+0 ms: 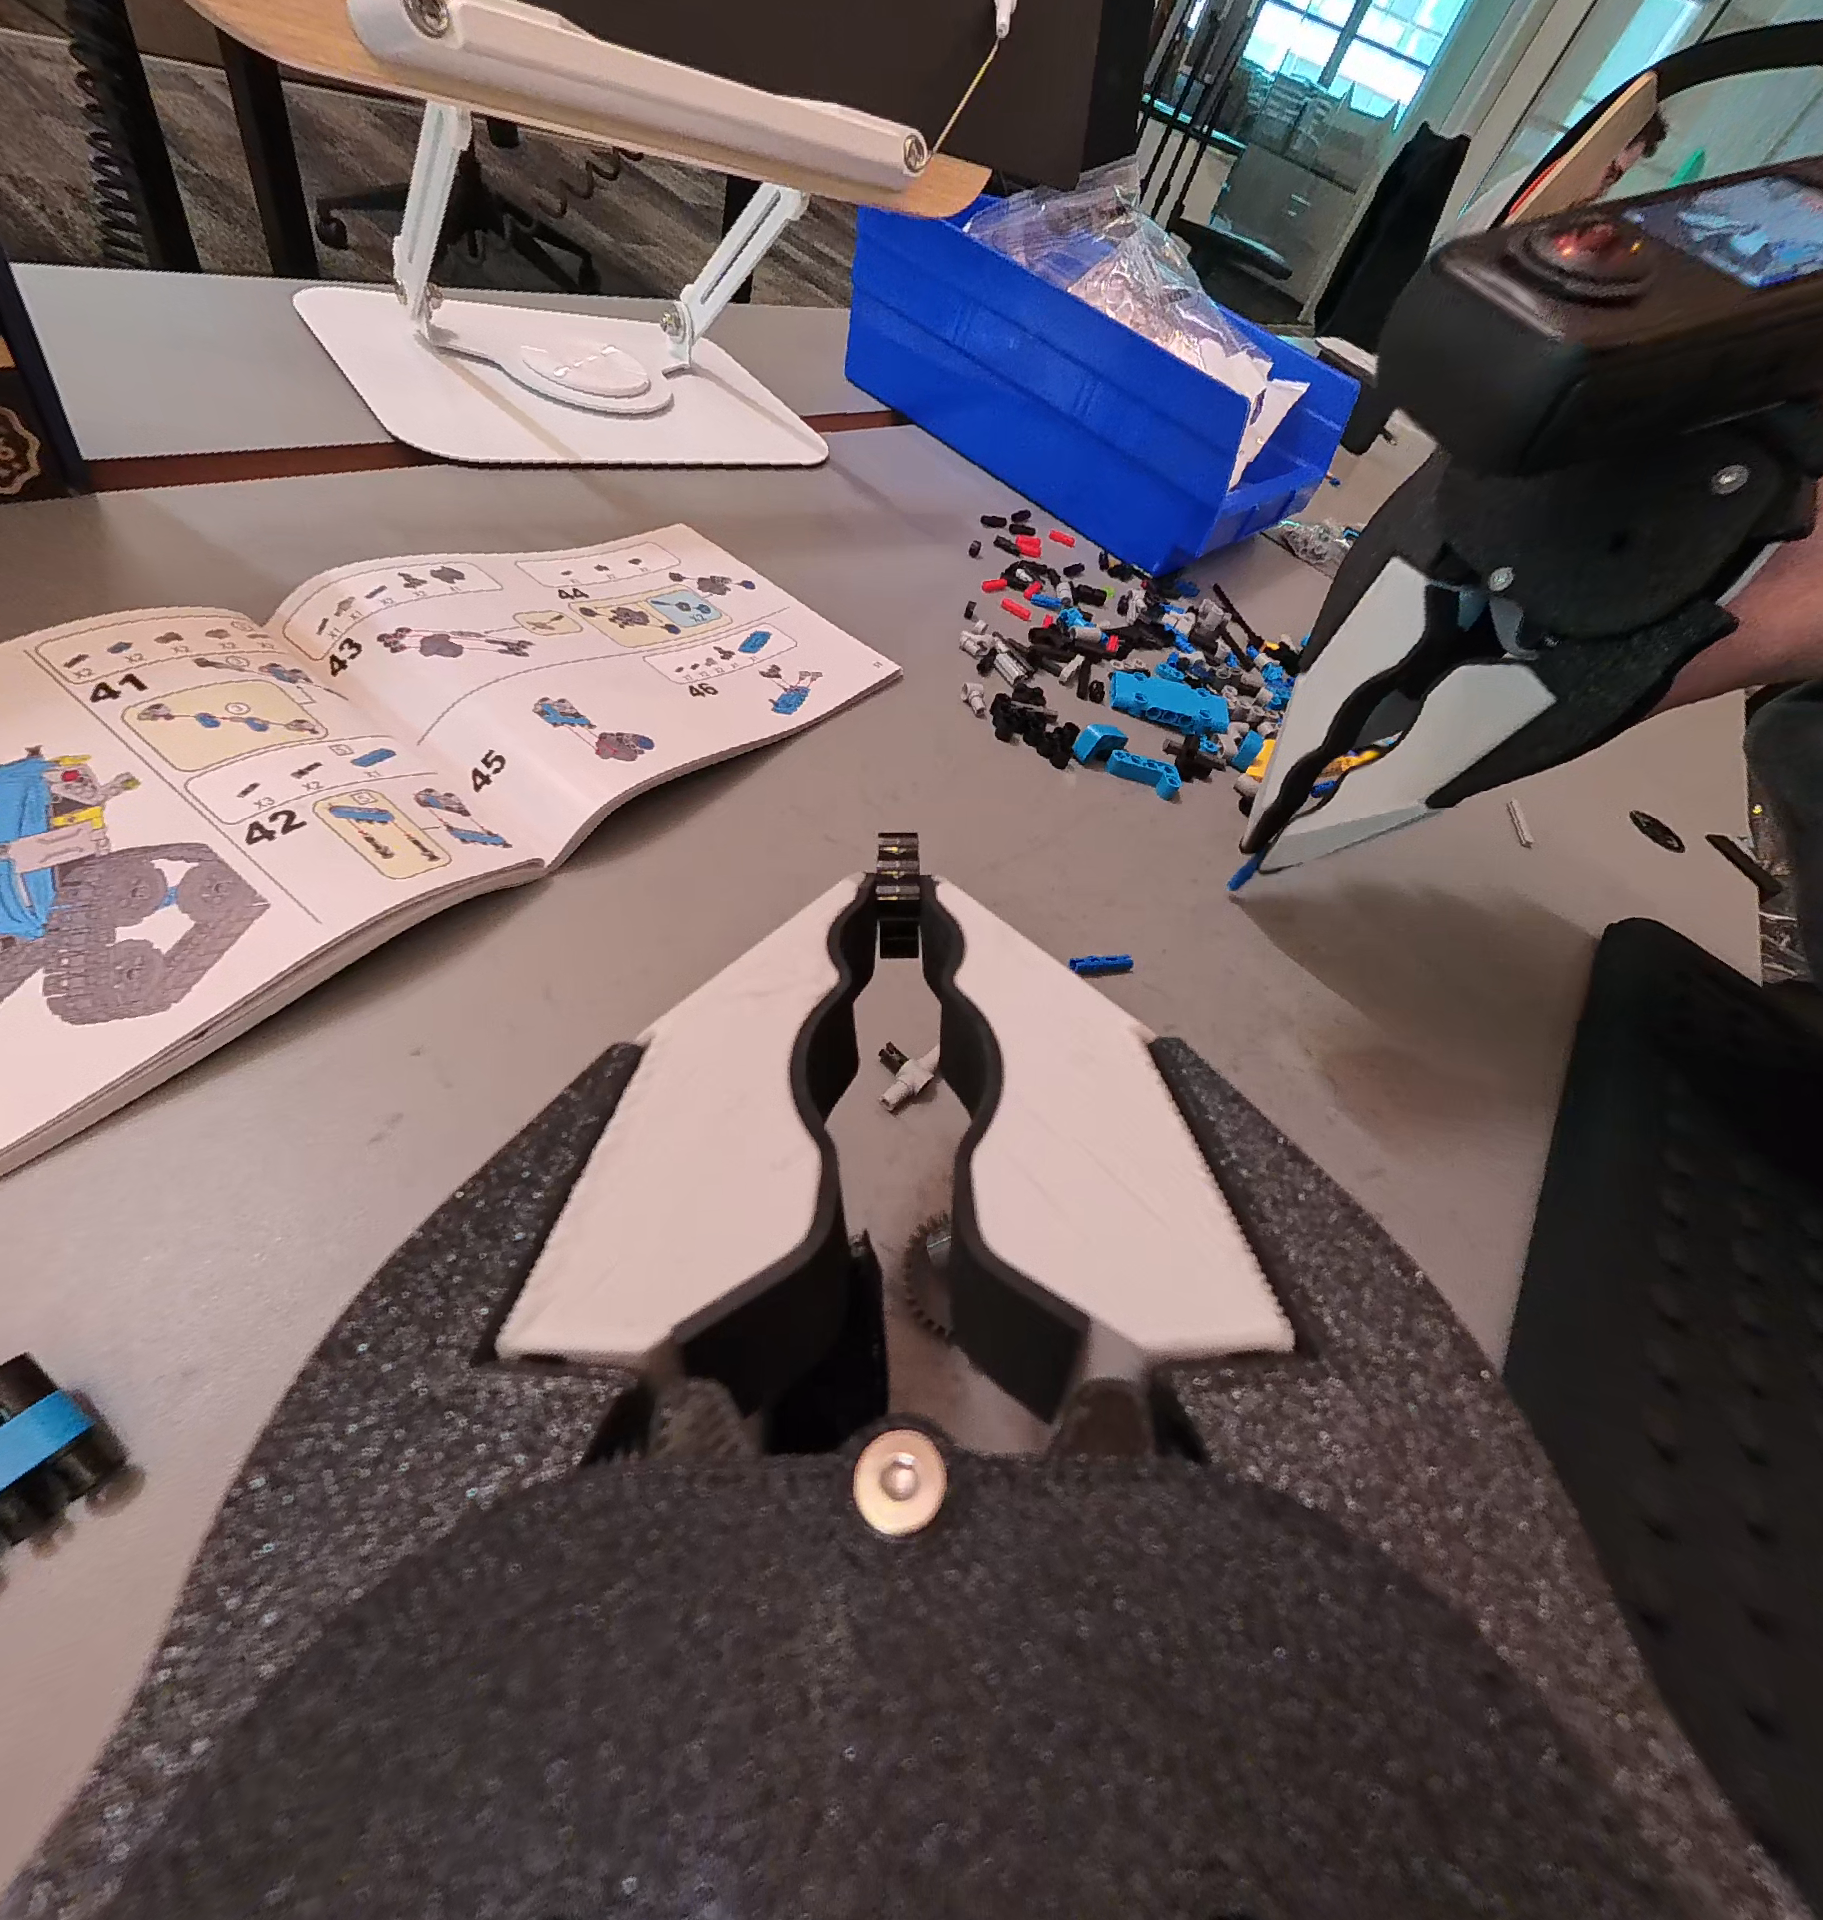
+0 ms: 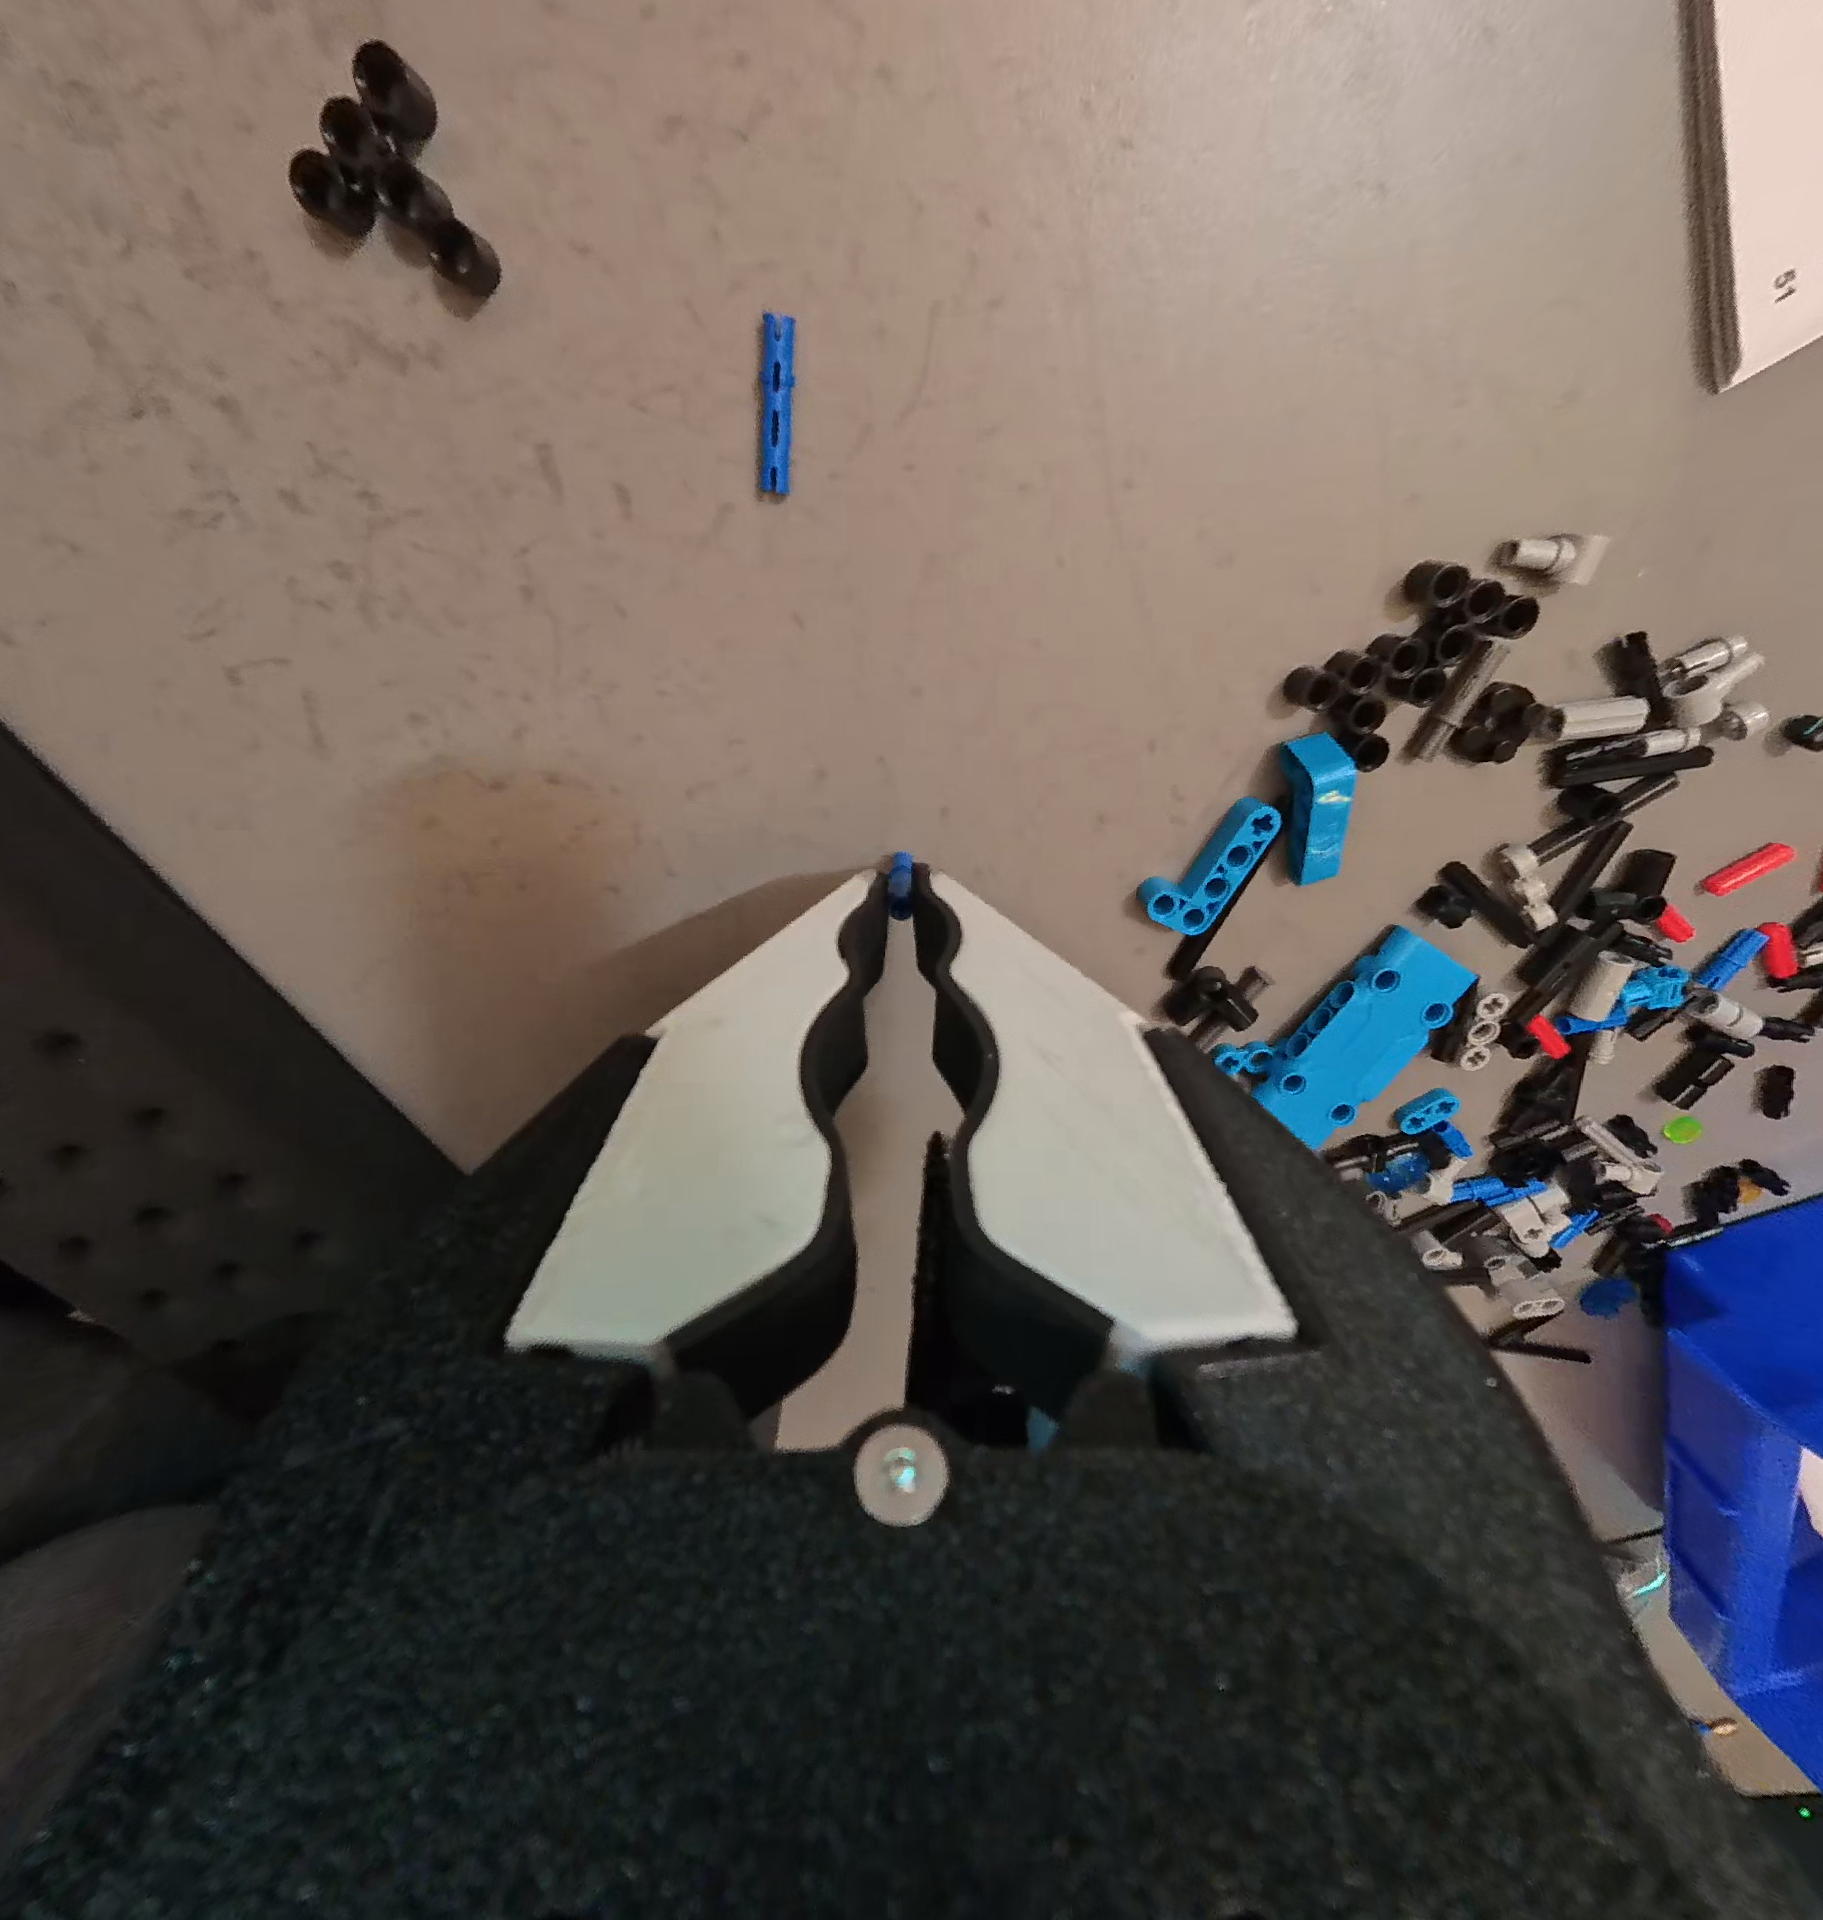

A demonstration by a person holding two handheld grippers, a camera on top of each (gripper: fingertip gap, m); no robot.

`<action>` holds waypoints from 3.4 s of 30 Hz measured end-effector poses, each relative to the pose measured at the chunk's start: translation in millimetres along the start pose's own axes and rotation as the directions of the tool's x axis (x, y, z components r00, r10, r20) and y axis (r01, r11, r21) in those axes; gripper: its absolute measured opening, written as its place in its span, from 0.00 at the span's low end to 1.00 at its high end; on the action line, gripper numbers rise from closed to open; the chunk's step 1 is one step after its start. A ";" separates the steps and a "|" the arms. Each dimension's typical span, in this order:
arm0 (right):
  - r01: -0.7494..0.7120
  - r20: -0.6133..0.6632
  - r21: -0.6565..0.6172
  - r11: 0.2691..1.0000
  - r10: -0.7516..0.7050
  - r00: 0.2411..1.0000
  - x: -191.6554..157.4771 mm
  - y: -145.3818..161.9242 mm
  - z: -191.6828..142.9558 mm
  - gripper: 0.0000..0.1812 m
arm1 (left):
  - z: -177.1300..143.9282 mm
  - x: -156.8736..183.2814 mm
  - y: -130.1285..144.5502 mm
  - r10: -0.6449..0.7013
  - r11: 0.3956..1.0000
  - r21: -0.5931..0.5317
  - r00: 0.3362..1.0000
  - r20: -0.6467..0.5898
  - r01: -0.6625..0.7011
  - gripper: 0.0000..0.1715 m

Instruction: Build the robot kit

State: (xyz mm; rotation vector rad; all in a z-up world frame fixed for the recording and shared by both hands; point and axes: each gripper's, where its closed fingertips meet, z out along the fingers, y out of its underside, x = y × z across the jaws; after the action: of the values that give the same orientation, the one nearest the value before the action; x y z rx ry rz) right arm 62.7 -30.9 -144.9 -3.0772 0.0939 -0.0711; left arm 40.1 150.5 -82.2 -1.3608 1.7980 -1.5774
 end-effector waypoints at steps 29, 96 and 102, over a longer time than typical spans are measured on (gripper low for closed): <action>-0.404 0.370 0.848 0.342 0.162 0.915 35.0 -150.0 -36.3 0.02 | 4.9 -14.8 0.2 -0.042 0.999 -0.010 0.999 0.007 0.042 0.04; -0.226 0.098 0.780 0.584 0.243 0.965 4.6 -166.2 -252.2 0.30 | 15.0 -2.1 19.2 0.123 0.983 -0.148 0.987 0.099 -0.108 0.04; -0.167 0.073 0.807 0.566 0.185 0.980 -37.6 -168.3 -279.0 0.30 | 9.5 0.4 16.3 0.131 0.985 -0.125 0.986 0.101 -0.118 0.04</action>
State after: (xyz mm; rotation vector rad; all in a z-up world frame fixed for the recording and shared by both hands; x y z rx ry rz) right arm 21.9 122.2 142.3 -2.1104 0.2825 -0.0998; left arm 40.9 143.4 -99.7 -1.3305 1.8970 -1.3256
